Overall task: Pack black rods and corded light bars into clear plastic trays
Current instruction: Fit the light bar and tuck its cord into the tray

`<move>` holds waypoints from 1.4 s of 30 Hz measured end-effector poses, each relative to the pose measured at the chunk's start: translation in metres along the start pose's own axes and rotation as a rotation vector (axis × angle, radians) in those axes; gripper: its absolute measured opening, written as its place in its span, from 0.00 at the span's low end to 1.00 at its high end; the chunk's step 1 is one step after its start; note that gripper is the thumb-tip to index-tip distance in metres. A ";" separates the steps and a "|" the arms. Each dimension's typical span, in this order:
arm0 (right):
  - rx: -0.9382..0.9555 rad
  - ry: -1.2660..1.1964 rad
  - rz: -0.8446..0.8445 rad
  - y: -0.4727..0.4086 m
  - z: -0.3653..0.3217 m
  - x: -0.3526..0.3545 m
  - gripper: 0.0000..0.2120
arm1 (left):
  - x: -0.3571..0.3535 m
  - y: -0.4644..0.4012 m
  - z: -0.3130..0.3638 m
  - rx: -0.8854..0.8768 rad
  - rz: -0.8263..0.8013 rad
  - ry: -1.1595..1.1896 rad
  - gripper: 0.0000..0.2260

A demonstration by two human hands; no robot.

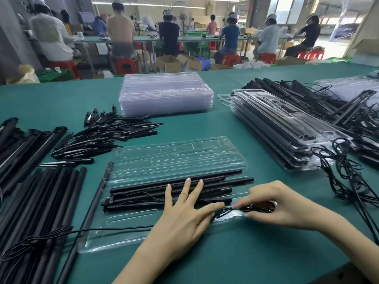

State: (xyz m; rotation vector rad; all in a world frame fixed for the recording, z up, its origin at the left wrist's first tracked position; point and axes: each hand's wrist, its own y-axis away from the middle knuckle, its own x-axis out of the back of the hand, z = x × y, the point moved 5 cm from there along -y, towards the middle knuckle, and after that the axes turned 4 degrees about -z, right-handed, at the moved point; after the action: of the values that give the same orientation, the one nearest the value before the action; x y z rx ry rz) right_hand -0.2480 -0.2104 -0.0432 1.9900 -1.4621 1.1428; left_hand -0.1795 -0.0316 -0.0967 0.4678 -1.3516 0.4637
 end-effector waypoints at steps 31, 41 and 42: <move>-0.031 0.075 0.102 -0.010 0.017 -0.009 0.04 | -0.001 0.002 0.004 -0.092 -0.062 -0.021 0.20; -0.107 0.180 0.071 -0.005 0.031 0.002 0.29 | -0.004 0.000 0.003 -0.109 -0.078 -0.058 0.20; -0.119 0.231 -0.001 -0.004 0.031 0.000 0.29 | -0.004 0.000 0.004 -0.108 -0.075 -0.057 0.20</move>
State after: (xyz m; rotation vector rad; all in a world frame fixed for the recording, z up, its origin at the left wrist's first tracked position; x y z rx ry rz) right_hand -0.2331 -0.2322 -0.0606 1.7157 -1.3765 1.2112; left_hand -0.1832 -0.0335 -0.0998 0.4442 -1.4018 0.3160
